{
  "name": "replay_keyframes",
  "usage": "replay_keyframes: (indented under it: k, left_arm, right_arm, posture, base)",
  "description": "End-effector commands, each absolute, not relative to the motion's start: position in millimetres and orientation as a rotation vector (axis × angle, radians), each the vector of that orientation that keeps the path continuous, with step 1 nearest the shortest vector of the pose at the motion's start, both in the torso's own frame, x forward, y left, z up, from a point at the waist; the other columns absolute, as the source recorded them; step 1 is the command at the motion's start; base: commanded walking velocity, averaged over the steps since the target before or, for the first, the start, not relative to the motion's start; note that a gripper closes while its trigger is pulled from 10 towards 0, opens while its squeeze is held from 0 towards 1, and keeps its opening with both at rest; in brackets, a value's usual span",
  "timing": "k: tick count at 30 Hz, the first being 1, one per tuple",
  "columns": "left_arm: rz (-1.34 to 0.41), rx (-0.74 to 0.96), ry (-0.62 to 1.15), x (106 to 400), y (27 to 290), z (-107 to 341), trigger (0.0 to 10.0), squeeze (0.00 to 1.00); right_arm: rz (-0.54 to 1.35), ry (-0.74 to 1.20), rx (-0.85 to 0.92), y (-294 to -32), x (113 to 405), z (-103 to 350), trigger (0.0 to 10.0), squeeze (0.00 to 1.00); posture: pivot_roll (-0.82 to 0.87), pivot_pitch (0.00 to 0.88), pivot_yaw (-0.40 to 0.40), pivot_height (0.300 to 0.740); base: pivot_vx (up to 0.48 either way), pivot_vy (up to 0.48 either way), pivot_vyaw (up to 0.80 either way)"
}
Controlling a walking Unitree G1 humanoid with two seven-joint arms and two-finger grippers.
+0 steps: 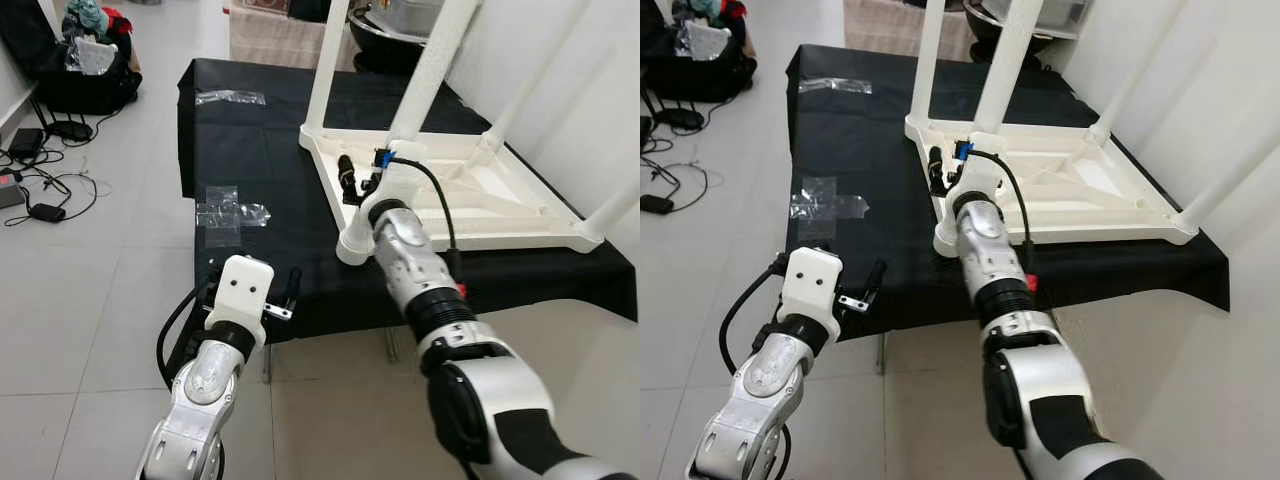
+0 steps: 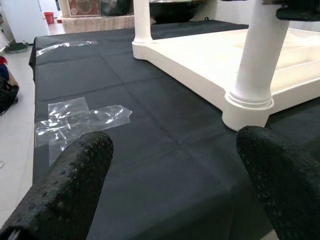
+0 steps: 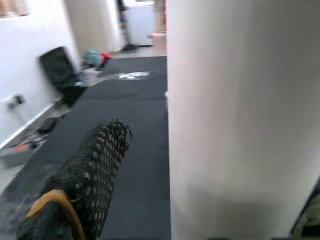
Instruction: Building children table
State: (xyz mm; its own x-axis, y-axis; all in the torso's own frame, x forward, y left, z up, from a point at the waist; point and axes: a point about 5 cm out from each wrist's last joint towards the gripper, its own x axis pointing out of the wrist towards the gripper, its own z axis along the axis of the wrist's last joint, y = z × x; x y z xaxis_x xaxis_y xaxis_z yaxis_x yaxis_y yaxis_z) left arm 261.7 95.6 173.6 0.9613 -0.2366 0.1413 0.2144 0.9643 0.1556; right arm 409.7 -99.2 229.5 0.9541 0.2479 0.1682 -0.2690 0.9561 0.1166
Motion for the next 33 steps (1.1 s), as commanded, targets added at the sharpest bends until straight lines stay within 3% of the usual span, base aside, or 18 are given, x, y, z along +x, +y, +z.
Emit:
replay_keyframes:
  k: [1,4,8,9,18,22,23,24,25,26,28,29,33]
  left_arm:
    - [-0.239,0.141,-0.176,259.9,93.1,174.5,10.0,0.0]
    - [-0.239,0.143,-0.17,258.9,95.4,172.3,10.0,0.0]
    - [-0.235,0.142,-0.165,257.3,96.1,171.3,10.0,0.0]
    - [-0.234,0.14,-0.158,253.5,95.9,170.1,10.0,0.0]
    - [-0.247,0.135,-0.154,250.5,91.4,169.6,10.0,0.0]
    - [-0.245,0.126,-0.153,251.0,90.8,169.9,10.0,0.0]
    - [-0.246,0.129,-0.154,251.2,90.6,169.9,10.0,0.0]
    - [-0.247,0.128,-0.155,251.3,90.3,170.0,10.0,0.0]
    - [-0.249,0.126,-0.155,251.1,90.1,170.1,10.0,0.0]
    - [-0.249,0.126,-0.155,250.9,90.0,170.2,10.0,0.0]
    - [-0.249,0.127,-0.156,250.9,90.0,170.3,10.0,0.0]
    - [-0.246,0.127,-0.157,251.4,89.9,170.8,10.0,0.0]
    - [-0.244,0.127,-0.158,251.4,90.0,171.0,10.0,0.0]
  right_arm:
    - [0.427,-0.093,0.16,-94.9,406.9,218.0,10.0,0.0]
    - [0.529,-0.133,0.221,-114.5,406.9,224.3,10.0,0.0]
    - [0.603,-0.124,0.239,-113.5,405.4,225.6,10.0,0.0]
    - [0.824,-0.116,0.261,-103.2,397.7,228.1,10.0,0.0]
    - [1.117,-0.131,0.2,-71.5,384.7,232.8,10.0,0.0]
    - [1.103,-0.144,0.127,-60.6,386.9,236.7,10.0,0.0]
    - [1.074,-0.142,0.104,-58.8,388.9,237.5,9.7,0.0]
    - [1.03,-0.153,0.073,-58.0,391.1,238.6,3.6,0.0]
    - [1.008,-0.159,0.057,-58.4,392.2,239.5,3.6,0.0]
    - [0.969,-0.158,0.042,-59.0,394.2,239.9,0.0,0.0]
    - [0.929,-0.159,0.038,-60.1,396.1,240.8,0.0,0.0]
    - [0.764,-0.149,0.052,-68.7,404.0,242.8,0.0,0.0]
    - [0.59,-0.14,0.053,-80.0,410.6,243.6,0.0,0.0]
  posture:
    - [0.12,0.077,-0.192,0.74]
    - [0.11,0.074,-0.185,0.74]
    - [0.12,0.078,-0.187,0.74]
    - [0.13,0.082,-0.19,0.74]
    - [0.14,0.082,-0.195,0.74]
    - [0.13,0.087,-0.196,0.74]
    - [0.13,0.089,-0.196,0.74]
    - [0.13,0.091,-0.199,0.74]
    - [0.13,0.091,-0.199,0.74]
    - [0.13,0.091,-0.199,0.74]
    - [0.13,0.091,-0.199,0.74]
    - [0.13,0.096,-0.201,0.74]
    - [0.12,0.098,-0.198,0.74]
  base:
    - [0.0,0.0,0.0]
    - [0.0,0.0,0.0]
    - [0.0,0.0,0.0]
    - [0.0,0.0,0.0]
    - [0.0,0.0,0.0]
    - [0.0,0.0,0.0]
    - [0.0,0.0,0.0]
    - [0.0,0.0,0.0]
    - [0.0,0.0,0.0]
    - [0.0,0.0,0.0]
    - [0.0,0.0,0.0]
    - [0.0,0.0,0.0]
    - [0.0,0.0,0.0]
